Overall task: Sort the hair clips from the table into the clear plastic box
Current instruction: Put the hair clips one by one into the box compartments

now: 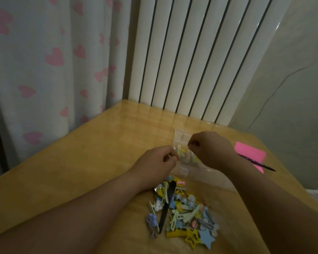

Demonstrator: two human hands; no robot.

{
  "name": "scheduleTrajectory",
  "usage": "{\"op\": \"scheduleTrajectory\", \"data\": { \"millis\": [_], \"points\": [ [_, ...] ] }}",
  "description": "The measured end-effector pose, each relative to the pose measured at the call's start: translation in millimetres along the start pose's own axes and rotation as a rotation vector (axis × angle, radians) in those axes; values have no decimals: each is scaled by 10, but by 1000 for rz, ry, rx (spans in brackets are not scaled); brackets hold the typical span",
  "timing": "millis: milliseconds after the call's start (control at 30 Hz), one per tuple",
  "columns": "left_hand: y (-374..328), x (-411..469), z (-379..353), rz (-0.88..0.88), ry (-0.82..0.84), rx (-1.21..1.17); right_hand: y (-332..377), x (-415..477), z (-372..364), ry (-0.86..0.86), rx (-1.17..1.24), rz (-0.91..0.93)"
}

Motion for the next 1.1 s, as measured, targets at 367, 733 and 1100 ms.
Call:
{"op": "scheduleTrajectory", "data": {
  "millis": [367, 733, 1100],
  "points": [
    [-44, -18, 11, -9, -35, 62, 184, -1011, -302, 22, 349, 118],
    [-16, -1, 11, -4, -37, 56, 211, -969, -452, 63, 333, 168],
    [5, -4, 5, -11, -29, 24, 55, -1024, -181, -99, 568, 136]
  ]
}}
Point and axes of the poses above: each hand's wrist, its own x-axis towards the middle knuckle, its own z-axis out of the back of the hand, y = z × x, the point moved 4 cm from there along x, towards the middle knuckle, and after that the axes turned 13 degrees about y, right-handed, at the moved point
